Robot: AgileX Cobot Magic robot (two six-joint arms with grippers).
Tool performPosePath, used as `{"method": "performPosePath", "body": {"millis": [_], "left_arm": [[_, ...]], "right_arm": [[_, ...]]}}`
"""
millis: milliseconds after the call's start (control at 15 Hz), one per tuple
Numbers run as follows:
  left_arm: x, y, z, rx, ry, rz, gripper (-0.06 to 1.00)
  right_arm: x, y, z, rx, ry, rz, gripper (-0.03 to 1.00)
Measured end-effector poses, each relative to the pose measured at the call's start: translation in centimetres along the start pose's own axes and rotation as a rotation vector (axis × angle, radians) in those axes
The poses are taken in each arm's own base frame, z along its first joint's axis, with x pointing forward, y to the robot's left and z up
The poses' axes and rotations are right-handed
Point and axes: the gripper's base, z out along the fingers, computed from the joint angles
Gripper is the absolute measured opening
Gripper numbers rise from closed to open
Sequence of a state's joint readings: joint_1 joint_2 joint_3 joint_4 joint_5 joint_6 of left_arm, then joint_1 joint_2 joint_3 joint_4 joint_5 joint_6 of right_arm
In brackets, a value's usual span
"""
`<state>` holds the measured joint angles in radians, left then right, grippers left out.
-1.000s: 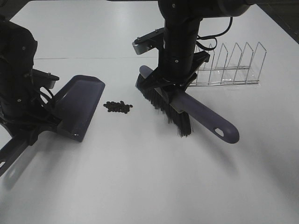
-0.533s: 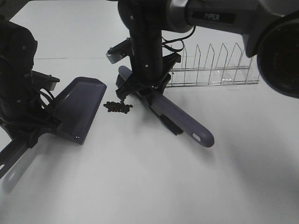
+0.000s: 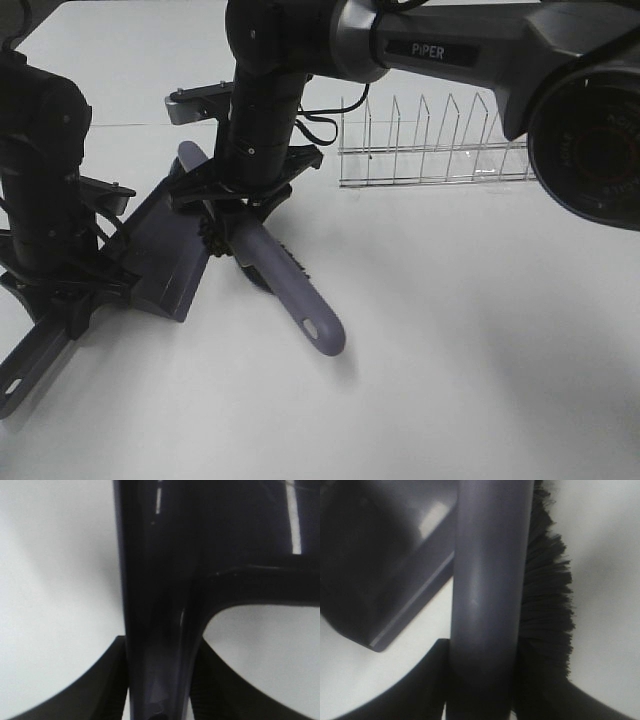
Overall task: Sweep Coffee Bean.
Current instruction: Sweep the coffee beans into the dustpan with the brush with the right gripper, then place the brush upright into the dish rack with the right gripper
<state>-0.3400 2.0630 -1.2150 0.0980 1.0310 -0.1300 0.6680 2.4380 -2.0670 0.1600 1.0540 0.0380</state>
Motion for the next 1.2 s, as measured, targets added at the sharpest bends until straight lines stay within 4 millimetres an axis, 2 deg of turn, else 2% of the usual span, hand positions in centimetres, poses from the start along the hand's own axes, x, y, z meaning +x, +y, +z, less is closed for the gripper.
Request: {"method": "performPosePath", "body": {"millis": [267, 400, 733, 933, 1067, 1200], "left_arm": [[0.0, -0.2, 0.0, 0.019, 0.002, -0.001, 0.32], [0.0, -0.3, 0.0, 0.035, 0.003, -0.012, 0.32], [-0.1, -0.6, 0.0, 0.067, -0.012, -0.020, 0.32], [-0.1, -0.6, 0.0, 0.070, -0.013, -0.019, 0.32], [0.0, -0.2, -0.9, 0.091, -0.037, -0.043, 0.32], [0.3, 1.2, -2.2, 0.128, -0.076, -0.102, 0.32]], "right_arm": [[-0.8, 1.7, 0.2, -0.196, -0.080, 0.041, 0.30], [-1.2, 1.5, -0.4, -0.259, -0.100, 0.079, 0.30], [-3.3, -1.4, -4.5, -0.286, -0.166, 0.093, 0.30], [-3.3, -3.6, -6.8, -0.228, -0.159, 0.082, 0.30], [-2.9, -5.2, -9.1, -0.149, -0.150, 0.071, 0.30], [-2.4, -6.4, -12.7, -0.040, -0.183, 0.045, 0.30]]}}
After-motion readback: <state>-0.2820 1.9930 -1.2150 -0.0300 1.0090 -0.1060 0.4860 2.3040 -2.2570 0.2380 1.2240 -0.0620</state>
